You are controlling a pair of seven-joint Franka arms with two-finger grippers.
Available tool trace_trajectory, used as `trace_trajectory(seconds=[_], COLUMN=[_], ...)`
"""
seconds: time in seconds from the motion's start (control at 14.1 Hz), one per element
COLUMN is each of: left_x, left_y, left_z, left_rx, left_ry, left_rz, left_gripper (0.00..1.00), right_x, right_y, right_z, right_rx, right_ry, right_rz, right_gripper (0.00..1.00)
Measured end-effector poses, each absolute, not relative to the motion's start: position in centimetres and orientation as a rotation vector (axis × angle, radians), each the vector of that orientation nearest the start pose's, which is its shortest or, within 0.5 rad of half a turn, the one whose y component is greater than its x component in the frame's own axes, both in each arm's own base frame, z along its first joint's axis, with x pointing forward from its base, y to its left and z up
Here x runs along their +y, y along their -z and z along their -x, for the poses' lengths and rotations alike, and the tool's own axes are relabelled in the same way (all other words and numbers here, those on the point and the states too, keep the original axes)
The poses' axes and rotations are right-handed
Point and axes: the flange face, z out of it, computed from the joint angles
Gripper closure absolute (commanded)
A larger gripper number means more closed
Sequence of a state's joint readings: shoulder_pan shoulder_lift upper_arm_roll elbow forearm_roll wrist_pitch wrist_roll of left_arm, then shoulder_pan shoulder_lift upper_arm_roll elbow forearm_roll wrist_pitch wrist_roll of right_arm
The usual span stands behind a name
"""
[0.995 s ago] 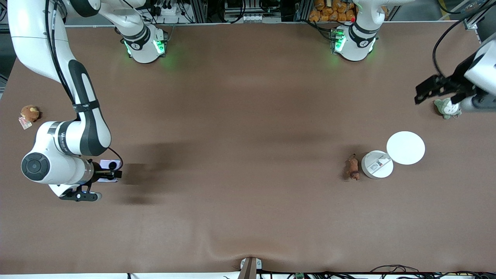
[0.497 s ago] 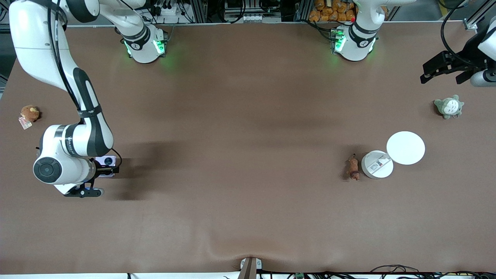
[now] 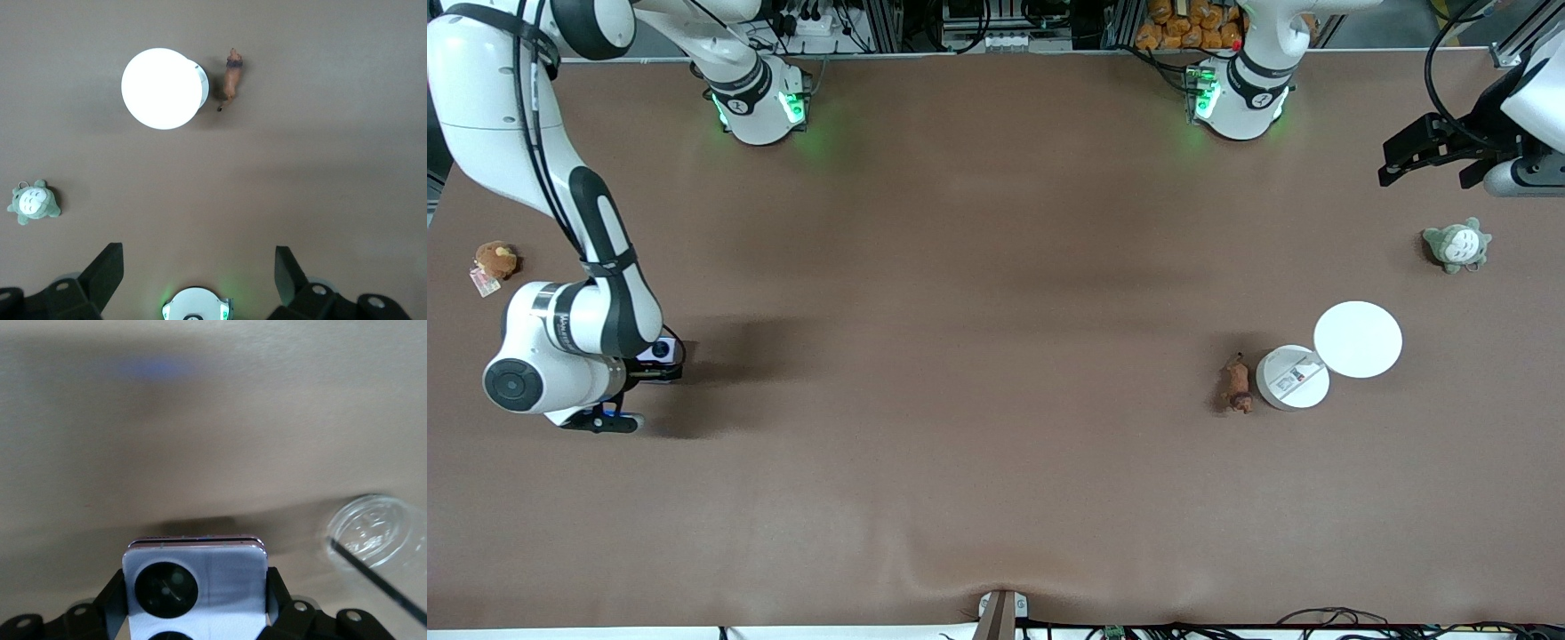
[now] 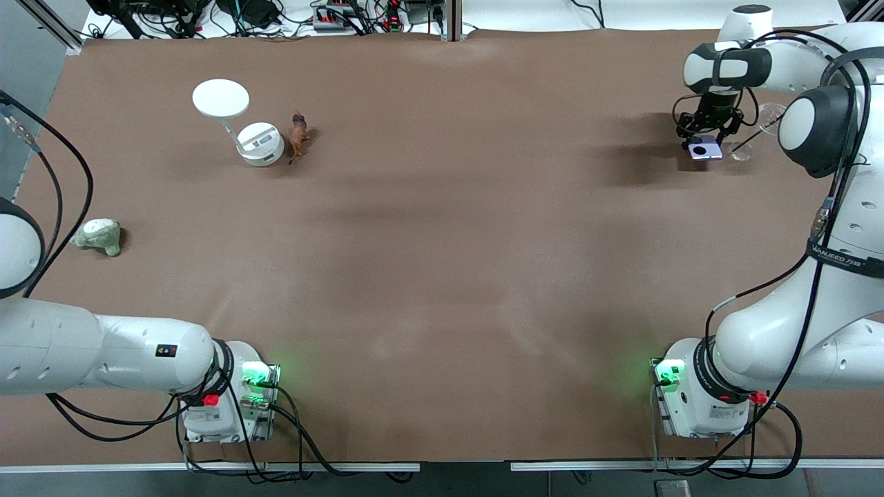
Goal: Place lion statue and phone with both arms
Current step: 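Carry the phone toward the clear cup while the left gripper withdraws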
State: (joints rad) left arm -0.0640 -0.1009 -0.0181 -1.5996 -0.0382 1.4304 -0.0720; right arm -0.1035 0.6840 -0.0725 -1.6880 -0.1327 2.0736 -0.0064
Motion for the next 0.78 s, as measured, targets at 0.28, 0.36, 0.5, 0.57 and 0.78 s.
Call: trace_trajectory(seconds=[0.28, 0.36, 0.5, 0.57, 0.78], left_x=[-4.3, -4.2, -4.2, -4.2, -4.2], left_y=[-65.1, -65.1, -65.1, -65.1, -65.1], left_z=[-50.4, -50.4, -50.3, -50.3, -50.3], left_rx=[0.012, 0.01, 0.009, 0.009, 0.008], left_ry=[-0.143, -0.147, -0.148, -0.149, -0.151], left_rz=[3.168, 3.168, 3.168, 3.168, 3.163], left_gripper=[0.0, 0.0, 0.0, 0.0, 0.0], right_x=[-11.9, -11.8, -11.8, -11.8, -12.3], right_y=[-17.2, -17.0, -16.8, -16.8, -16.8], right_z=[-63.5, -63.5, -63.5, -63.5, -63.5], right_rx=[0.117, 0.115, 0.114, 0.115, 0.126], right_ry=[-0.449, -0.447, -0.447, -0.446, -0.446], right_rz=[3.231, 3.231, 3.231, 3.231, 3.23], right_gripper=[0.8, 0.67, 0.0, 0.0, 0.0])
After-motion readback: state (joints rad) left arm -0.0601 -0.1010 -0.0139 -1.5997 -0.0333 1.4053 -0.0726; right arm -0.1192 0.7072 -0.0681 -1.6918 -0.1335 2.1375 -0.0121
